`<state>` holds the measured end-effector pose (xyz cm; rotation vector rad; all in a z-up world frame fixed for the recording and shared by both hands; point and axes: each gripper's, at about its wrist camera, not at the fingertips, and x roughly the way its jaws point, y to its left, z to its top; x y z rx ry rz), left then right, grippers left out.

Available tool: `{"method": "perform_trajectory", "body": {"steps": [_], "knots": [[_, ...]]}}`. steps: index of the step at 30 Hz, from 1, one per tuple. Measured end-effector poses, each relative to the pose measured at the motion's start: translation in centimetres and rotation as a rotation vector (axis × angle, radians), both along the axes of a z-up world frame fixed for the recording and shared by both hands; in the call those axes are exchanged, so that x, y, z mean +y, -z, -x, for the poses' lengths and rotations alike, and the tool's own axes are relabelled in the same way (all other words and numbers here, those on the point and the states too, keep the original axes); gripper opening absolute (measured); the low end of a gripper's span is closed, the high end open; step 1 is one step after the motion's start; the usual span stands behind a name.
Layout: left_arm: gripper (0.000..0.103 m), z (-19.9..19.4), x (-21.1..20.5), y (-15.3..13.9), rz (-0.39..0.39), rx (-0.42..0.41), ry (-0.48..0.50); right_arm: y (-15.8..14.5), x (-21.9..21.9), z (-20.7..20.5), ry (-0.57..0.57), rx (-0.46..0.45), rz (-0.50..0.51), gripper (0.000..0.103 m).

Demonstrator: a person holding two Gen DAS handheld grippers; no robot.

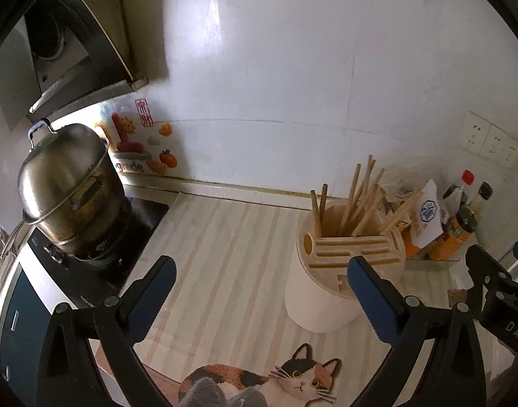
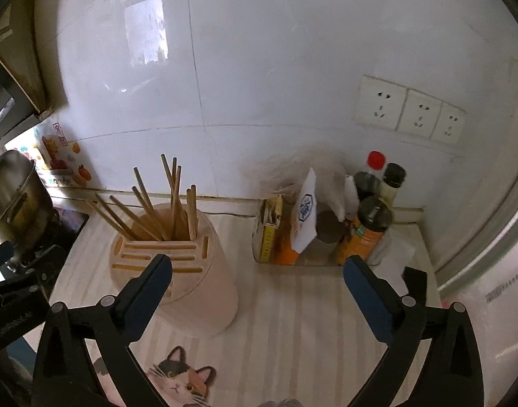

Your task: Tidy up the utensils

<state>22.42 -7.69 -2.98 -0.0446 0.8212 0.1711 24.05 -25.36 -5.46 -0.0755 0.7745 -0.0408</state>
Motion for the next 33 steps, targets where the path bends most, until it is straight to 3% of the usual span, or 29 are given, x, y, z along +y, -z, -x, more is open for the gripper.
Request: {"method": "perform_trajectory", "body": {"steps": [7, 20, 26, 33], "knots": [[0.103, 5.7, 0.7, -3.6, -0.003, -0.053, 0.053, -2.9, 0.5, 5.5, 0.059, -0.075, 0.002, 0.103], [0.103, 17.9, 2.9, -8.6, 0.019, -0.145, 0.133, -9.0, 4.6, 20.8, 0.139, -0.230, 0.029, 0.103], [0.103, 20.7, 3.5, -9.2, 0.032, -0.158, 0.131, -10.3, 6.3, 26.0, 0.136, -0.254, 0.028, 0.103], [0.103, 22.0, 2.9, -9.7, 0.016, -0.153, 0.131, -10.9, 7.0, 28.3, 0.126, -0.265, 0.036, 0.103]]}}
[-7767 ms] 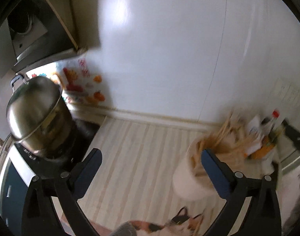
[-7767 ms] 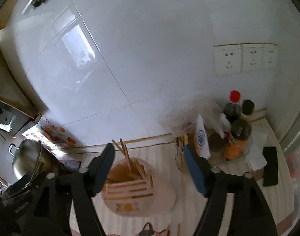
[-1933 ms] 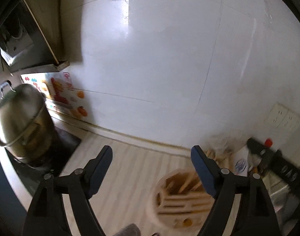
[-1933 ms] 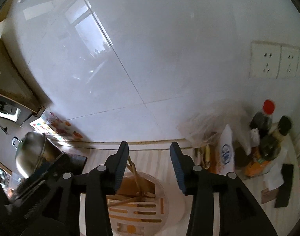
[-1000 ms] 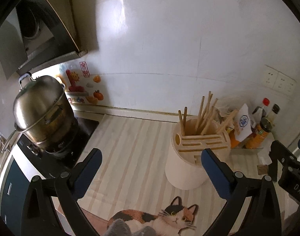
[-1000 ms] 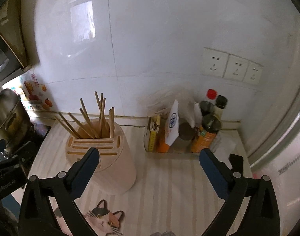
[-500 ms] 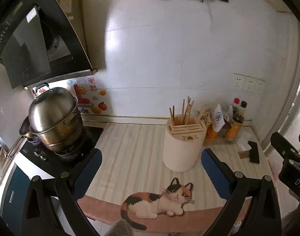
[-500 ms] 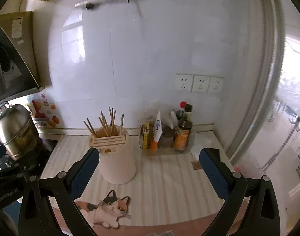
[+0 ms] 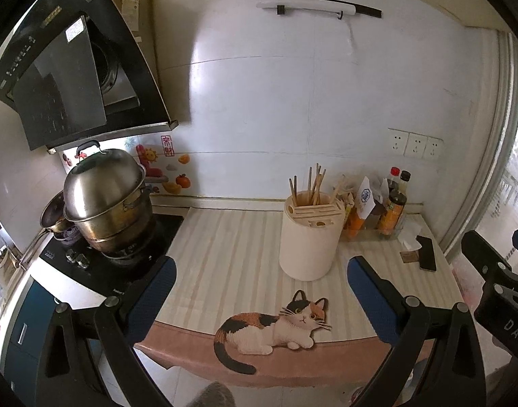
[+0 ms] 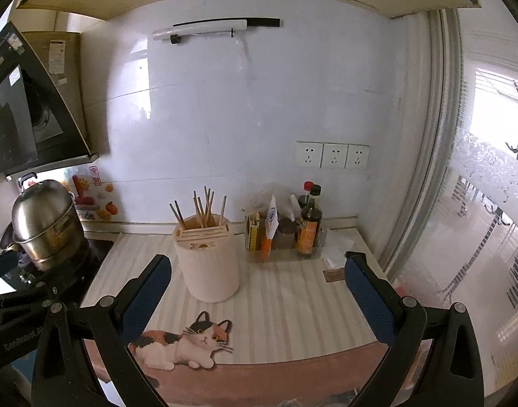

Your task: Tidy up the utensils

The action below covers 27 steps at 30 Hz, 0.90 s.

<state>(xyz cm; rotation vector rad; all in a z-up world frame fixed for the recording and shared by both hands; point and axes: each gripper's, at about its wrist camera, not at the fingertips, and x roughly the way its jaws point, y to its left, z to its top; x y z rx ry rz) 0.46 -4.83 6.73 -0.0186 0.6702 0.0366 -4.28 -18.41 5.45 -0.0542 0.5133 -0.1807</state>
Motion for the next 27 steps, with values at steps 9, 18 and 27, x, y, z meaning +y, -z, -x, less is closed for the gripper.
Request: {"method": "perform_trajectory", "body": {"steps": [9, 18, 27], "knots": [[0.103, 0.1, -0.2, -0.2, 0.001, 0.018, -0.026, -0.3, -0.9, 0.2, -0.003, 0.007, -0.020, 0.103], [0.103, -0.1, -0.5, -0.1, -0.014, 0.017, -0.043, 0.1, -1.2, -0.7, -0.026, 0.024, -0.023, 0.103], [0.103, -0.5, -0.5, -0.2, -0.020, 0.014, -0.058, 0.0, -1.3, -1.3, -0.043, 0.023, -0.024, 0.103]]}}
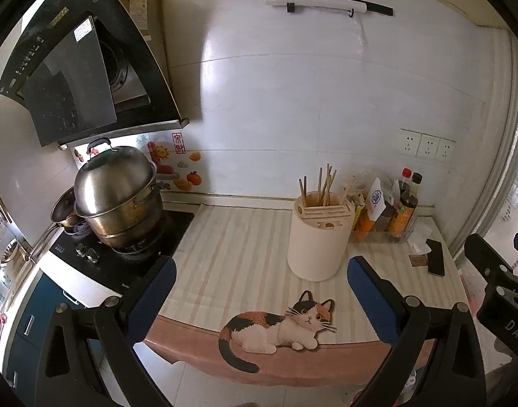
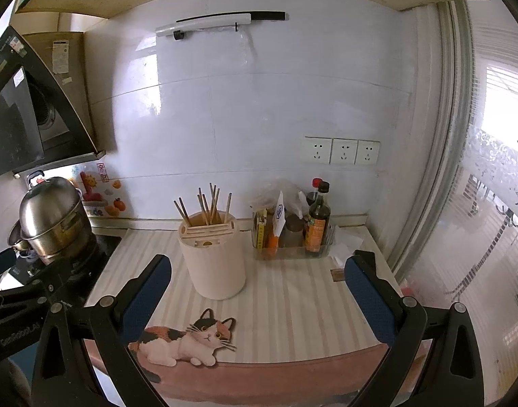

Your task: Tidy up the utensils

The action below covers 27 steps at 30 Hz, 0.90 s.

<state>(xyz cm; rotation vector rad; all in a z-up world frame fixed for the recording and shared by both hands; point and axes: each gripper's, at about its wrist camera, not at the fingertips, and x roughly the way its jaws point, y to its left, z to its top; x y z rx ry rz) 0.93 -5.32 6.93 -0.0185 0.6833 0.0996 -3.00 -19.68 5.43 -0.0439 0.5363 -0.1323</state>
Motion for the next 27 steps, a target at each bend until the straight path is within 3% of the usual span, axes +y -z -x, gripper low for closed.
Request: {"method": "perform_trajectory", "body": {"steps": [27], "knots": [[0.103, -0.3, -1.0, -0.3, 0.002, -0.002, 0.020, 0.0, -0.4, -0.7, -0.008, 0.018, 0.007, 0.103]]}}
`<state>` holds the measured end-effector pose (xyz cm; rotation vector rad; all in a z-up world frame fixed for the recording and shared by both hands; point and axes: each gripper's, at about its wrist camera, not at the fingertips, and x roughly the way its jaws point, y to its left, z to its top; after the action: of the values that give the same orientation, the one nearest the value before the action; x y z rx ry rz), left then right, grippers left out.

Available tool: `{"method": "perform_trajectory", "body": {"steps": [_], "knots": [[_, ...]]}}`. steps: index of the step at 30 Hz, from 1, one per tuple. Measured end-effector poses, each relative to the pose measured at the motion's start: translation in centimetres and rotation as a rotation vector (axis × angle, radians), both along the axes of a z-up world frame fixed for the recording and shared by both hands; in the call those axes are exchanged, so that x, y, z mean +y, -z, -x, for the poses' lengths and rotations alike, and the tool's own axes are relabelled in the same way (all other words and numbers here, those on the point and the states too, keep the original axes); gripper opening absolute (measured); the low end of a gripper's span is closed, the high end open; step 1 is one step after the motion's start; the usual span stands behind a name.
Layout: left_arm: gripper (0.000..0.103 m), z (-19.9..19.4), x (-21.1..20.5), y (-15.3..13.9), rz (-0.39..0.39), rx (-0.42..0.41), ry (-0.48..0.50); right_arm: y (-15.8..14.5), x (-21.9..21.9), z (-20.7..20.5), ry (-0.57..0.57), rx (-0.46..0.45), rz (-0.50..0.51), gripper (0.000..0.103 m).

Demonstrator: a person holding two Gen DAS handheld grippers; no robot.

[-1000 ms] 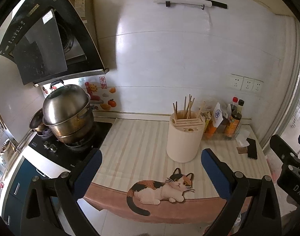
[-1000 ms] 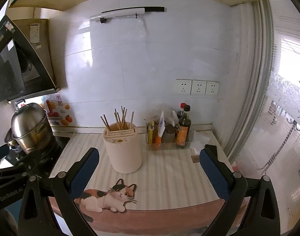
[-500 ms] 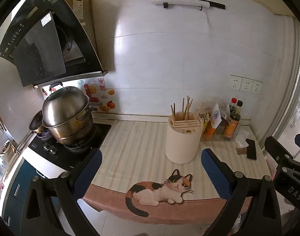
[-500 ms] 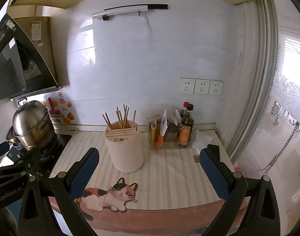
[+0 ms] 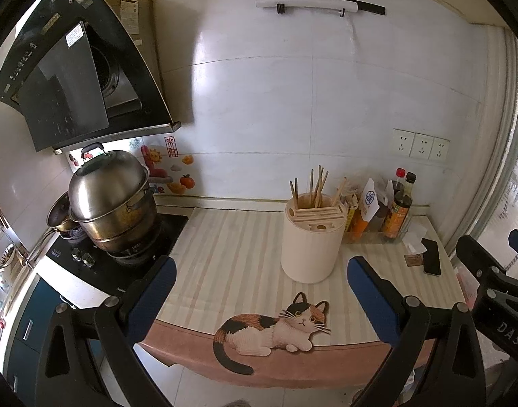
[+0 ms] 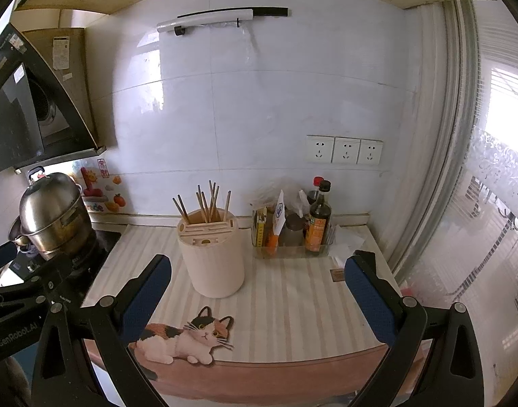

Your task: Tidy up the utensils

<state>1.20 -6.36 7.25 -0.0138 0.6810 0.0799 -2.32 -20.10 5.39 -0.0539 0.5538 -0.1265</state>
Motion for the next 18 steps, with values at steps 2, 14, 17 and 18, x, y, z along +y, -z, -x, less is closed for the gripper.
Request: {"method": "perform_trajectory", "body": {"steps": [2, 14, 17, 18], "knots": [[0.103, 0.03, -0.03, -0.01, 0.000, -0.002, 0.000, -0.03, -0.03, -0.01, 0.001, 0.001, 0.001, 0.103], [0.103, 0.05, 0.09, 0.01, -0.002, -0.001, 0.005, -0.01, -0.01, -0.08, 0.000, 0.003, 0.002, 0.103], [0.103, -0.02, 0.10, -0.01, -0.002, -0.002, 0.003, 0.03, -0.05, -0.09, 0.000, 0.004, 0.003, 0.103], [0.103, -0.05, 0.13, -0.01, -0.002, -0.002, 0.002, 0.03, -0.05, -0.10, 0.000, 0.003, 0.001, 0.103]]}}
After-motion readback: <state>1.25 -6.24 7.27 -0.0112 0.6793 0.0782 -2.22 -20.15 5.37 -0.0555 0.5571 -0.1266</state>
